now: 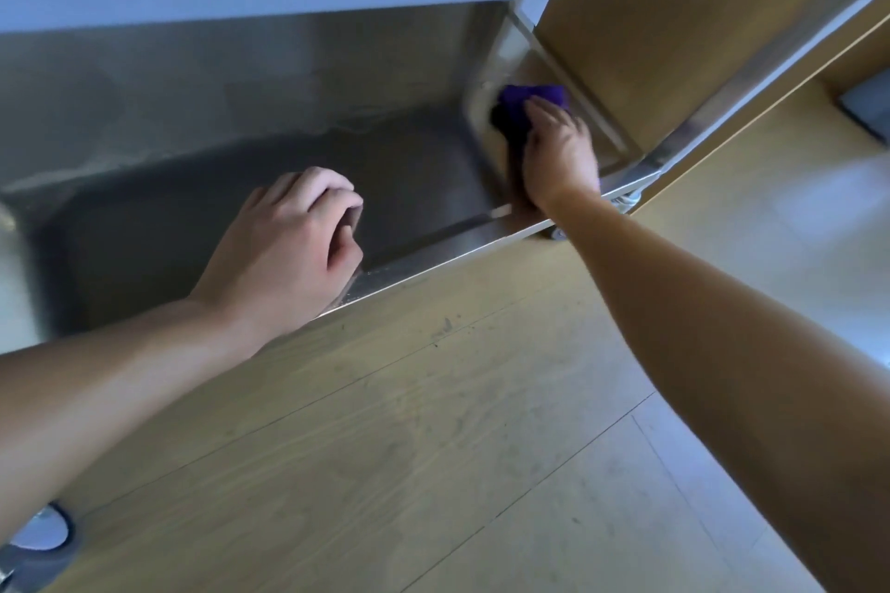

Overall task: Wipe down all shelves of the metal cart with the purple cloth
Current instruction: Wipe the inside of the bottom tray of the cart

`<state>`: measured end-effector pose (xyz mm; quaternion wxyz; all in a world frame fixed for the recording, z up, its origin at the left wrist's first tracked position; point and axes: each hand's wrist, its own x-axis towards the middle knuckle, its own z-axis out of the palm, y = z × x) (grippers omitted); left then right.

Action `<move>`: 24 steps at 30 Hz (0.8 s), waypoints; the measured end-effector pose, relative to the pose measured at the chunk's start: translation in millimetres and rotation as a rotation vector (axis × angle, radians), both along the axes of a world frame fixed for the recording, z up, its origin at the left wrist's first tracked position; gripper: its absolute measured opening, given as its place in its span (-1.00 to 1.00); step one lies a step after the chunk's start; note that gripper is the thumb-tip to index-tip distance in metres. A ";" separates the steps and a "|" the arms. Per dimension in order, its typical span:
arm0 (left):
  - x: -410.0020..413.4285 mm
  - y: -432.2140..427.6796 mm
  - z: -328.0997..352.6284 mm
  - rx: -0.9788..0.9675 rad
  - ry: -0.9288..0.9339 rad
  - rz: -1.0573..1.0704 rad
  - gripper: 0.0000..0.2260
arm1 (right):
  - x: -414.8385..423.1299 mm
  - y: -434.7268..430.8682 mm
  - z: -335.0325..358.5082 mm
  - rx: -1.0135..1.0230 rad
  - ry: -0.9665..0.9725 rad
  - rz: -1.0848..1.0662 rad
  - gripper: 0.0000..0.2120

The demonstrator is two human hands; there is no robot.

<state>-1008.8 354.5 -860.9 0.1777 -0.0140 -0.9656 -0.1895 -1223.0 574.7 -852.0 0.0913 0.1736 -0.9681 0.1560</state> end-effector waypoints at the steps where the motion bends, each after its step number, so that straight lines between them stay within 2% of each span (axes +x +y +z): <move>1: -0.2 0.3 -0.1 -0.002 0.003 -0.002 -0.80 | -7.3 14.1 1.5 0.010 -0.017 -0.062 -0.53; 4: -0.9 2.1 0.6 -0.012 0.000 -0.005 -0.85 | -18.1 30.1 4.2 0.002 -0.045 -0.169 -0.54; 7: -1.8 4.4 1.3 -0.012 -0.009 0.001 -0.85 | -18.1 10.4 4.8 -0.042 -0.056 -0.260 -0.53; 9: -1.0 3.8 1.2 -0.009 -0.010 0.004 -0.81 | -10.2 -19.8 1.5 -0.042 -0.046 -0.183 -0.54; 13: -1.2 2.6 1.6 0.004 -0.006 -0.004 -0.79 | 28.6 -94.4 -9.3 -0.091 -0.003 0.219 -0.53; 15: -1.9 2.9 1.7 0.014 -0.002 -0.002 -0.79 | 46.4 -117.6 -11.1 -0.094 0.017 0.316 -0.53; 18: -1.6 2.0 0.4 0.014 -0.004 0.005 -0.80 | 48.8 -118.5 -13.2 -0.032 0.026 0.354 -0.53; 20: -1.8 2.1 1.5 0.015 -0.007 0.000 -0.81 | 42.1 -103.8 -11.8 -0.060 0.039 0.368 -0.54; 24: -1.9 5.5 2.6 0.015 -0.028 0.005 -0.88 | 20.7 -56.6 -11.8 -0.118 0.076 0.201 -0.55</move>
